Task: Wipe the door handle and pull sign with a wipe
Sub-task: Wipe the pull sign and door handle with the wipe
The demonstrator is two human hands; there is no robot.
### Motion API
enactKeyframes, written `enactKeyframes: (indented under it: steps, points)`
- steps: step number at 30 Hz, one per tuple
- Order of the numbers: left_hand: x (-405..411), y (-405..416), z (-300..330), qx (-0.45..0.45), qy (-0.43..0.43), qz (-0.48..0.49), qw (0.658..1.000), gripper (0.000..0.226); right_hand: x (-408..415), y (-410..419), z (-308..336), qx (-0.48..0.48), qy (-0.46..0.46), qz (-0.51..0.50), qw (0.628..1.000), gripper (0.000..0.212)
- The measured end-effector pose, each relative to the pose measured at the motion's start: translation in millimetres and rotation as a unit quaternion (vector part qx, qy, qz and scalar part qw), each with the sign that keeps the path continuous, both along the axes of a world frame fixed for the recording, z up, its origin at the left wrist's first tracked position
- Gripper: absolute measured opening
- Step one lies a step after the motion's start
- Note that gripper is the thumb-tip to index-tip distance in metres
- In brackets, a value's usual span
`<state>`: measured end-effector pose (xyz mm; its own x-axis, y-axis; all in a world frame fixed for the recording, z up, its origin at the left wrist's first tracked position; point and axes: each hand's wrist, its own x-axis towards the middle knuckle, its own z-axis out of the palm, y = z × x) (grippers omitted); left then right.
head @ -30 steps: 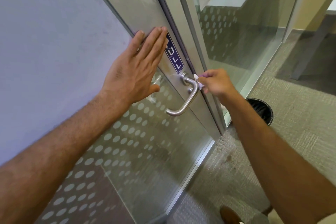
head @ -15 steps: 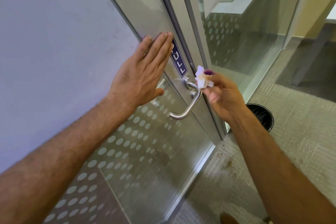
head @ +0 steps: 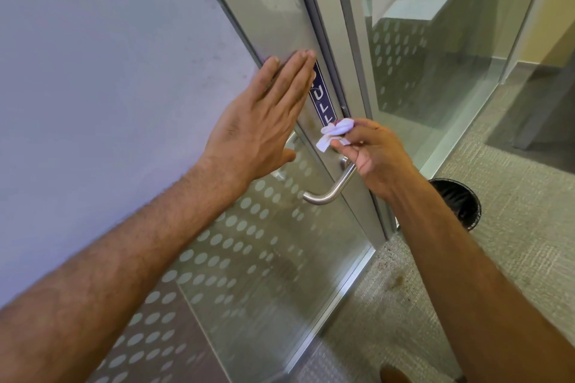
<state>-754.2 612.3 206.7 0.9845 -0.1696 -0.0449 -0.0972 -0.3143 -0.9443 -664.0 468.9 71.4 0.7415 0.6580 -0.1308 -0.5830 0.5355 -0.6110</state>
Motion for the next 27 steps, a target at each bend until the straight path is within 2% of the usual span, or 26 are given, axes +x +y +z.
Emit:
enactKeyframes:
  steps: [3, 8, 10, 12, 16, 19, 21, 23, 25, 27]
  points:
    - [0.4, -0.5, 0.9, 0.002, 0.001, 0.002, 1.000, 0.123, 2.2, -1.9, 4.0, 0.041, -0.002, 0.017, 0.999, 0.016]
    - [0.6, -2.3, 1.6, -0.001, 0.002, 0.004, 1.000, 0.123, 1.3, 0.9, 3.7, 0.085, 0.055, 0.044, 0.994, 0.026]
    - [0.5, -2.9, 2.0, 0.000, 0.003, 0.006, 1.000, 0.122, -1.2, 6.4, 4.5, 0.068, 0.038, 0.012, 0.997, 0.028]
    - [0.6, -3.2, 2.1, 0.000, 0.004, 0.008, 1.000, 0.122, -3.2, 16.1, 10.8, -0.002, -0.022, -0.083, 0.996, 0.022]
    - [0.8, -3.8, 2.6, 0.002, 0.006, 0.011, 1.000, 0.122, -11.9, 44.2, 28.0, -0.122, -0.184, -0.250, 0.943, 0.019]
    - [0.8, -4.3, 3.4, 0.006, 0.007, 0.008, 1.000, 0.123, -22.1, 58.7, 31.7, -0.217, -0.361, -0.344, 0.839, 0.011]
    - [0.4, -4.6, 3.7, 0.009, 0.007, 0.004, 1.000, 0.122, -25.8, 62.4, 27.4, -0.244, -0.421, -0.370, 0.791, 0.004]
    - [0.7, -5.2, 4.7, 0.008, 0.007, 0.004, 1.000, 0.123, -28.4, 58.7, 15.4, -0.289, -0.435, -0.358, 0.774, 0.004]
    - [0.3, -6.6, 6.1, 0.005, 0.007, 0.010, 1.000, 0.123, -31.2, 47.9, -2.5, -0.365, -0.415, -0.291, 0.781, 0.008]
    - [0.1, -7.8, 6.2, 0.003, 0.006, 0.014, 1.000, 0.124, -32.9, 36.3, -12.8, -0.401, -0.401, -0.225, 0.793, 0.009]
